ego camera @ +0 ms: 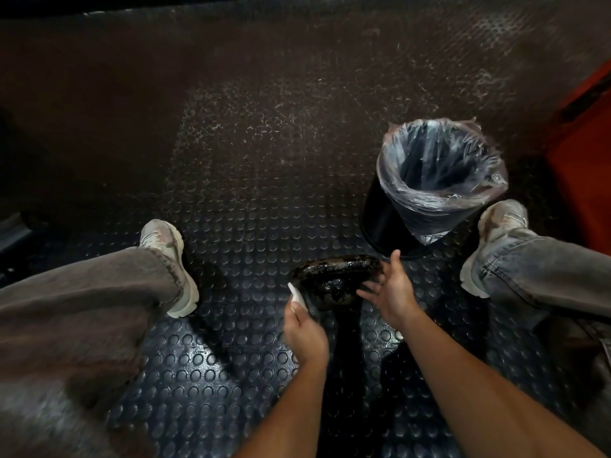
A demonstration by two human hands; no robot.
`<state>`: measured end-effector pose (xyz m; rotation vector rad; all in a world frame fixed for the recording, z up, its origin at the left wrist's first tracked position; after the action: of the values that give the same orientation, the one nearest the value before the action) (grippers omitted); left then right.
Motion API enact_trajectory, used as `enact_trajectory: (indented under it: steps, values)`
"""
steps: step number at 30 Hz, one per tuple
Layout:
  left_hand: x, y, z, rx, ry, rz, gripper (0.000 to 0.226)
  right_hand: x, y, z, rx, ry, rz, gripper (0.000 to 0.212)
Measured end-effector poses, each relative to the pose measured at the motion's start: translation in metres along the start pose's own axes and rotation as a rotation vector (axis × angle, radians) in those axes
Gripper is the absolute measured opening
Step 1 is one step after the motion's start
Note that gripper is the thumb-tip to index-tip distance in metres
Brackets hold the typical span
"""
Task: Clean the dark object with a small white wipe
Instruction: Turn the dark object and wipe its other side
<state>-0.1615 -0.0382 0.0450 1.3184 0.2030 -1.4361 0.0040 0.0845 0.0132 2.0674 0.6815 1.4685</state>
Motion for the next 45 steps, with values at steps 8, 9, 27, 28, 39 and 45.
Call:
enact_trajectory:
  steps: [8, 9, 27, 28, 39, 45]
  values:
    - [-0.03, -0.04, -0.017, 0.033, 0.346, 0.237, 0.037, 0.002, 0.001, 0.001, 0.016, 0.017, 0.003, 0.092]
    - [-0.036, -0.039, -0.013, 0.029, 0.35, 0.136, 0.037, 0.002, 0.001, 0.0, 0.019, 0.012, 0.004, 0.089]
    - [-0.039, -0.034, -0.01, -0.016, 0.315, 0.124, 0.026, 0.004, 0.006, 0.0, 0.029, -0.005, 0.014, 0.084]
    - [-0.041, -0.027, -0.006, -0.041, 0.294, 0.03, 0.028, 0.004, 0.006, -0.001, 0.027, -0.005, 0.014, 0.083]
    - [-0.001, -0.045, -0.029, 0.109, 0.188, 0.415, 0.037, 0.006, 0.009, -0.002, 0.031, 0.006, 0.014, 0.078]
    - [-0.039, -0.026, -0.005, -0.045, 0.197, -0.033, 0.035, 0.005, 0.008, -0.002, 0.016, 0.008, 0.012, 0.08]
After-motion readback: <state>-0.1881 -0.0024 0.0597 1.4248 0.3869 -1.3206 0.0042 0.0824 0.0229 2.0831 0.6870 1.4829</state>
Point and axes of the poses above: each hand's wrist, its own y-axis away from the middle knuckle, its own z-axis out of the back of the hand, x = y × z, the point moved 5 cm from there along -y, towards the middle knuckle, and after that the axes turned 4 degrees about z, right-handed, at the moved point
